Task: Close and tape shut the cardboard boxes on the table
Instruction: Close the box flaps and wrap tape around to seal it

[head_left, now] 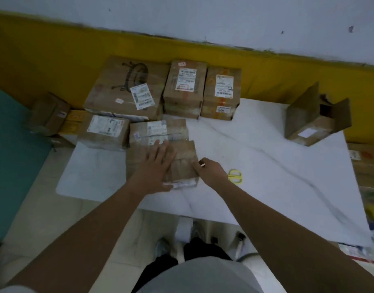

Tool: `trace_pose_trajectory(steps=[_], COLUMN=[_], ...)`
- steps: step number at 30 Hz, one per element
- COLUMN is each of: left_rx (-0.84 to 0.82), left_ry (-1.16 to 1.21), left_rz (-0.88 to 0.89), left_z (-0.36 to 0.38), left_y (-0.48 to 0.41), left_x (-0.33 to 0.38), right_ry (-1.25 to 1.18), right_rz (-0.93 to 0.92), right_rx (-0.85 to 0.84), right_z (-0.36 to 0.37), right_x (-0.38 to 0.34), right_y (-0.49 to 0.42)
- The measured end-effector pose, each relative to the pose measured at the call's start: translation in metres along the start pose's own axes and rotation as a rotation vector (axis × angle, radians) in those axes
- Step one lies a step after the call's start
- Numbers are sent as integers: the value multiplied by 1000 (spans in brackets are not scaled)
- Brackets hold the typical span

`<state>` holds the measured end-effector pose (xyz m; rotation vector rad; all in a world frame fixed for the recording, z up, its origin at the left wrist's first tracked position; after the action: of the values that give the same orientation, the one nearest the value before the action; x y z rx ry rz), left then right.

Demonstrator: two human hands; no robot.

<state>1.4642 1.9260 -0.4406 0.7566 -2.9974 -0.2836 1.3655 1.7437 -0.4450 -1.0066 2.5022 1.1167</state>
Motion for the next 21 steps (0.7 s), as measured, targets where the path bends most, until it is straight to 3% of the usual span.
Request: trace_pose_trajectory(steps=[3,6,9,12,17,21], left_rx=[137,328,46,-198,-358,-421], left_ry=[61,388,718,1040,1722,2081], left_rz=[37,-56,-441,-734,-1136,-1260], left_z=[-17,-12,32,92,192,136], left_y=[31,72,94,93,68,66], left_x=[22,52,74,92,122,141], right_ry=[-141,-351,-440,-464,-544,-379], right_rz=[126,351,522,532,479,386], right_rx=[-18,-39,-239,-354,-346,-287], right_z=[12,54,111,154,171,139], right_x=[25,75,102,106,99,78], right_y=[12,26,51,61,64,67])
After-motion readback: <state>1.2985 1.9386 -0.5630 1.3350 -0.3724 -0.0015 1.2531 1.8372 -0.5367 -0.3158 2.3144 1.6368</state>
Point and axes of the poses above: each hand's wrist, its own y-axis away from the middle knuckle, its own z-axis out of the palm, x = y × z, the point moved 4 cm from there along -y, towards the middle knuckle, and after that the axes turned 4 degrees about z, right-handed, at the moved point
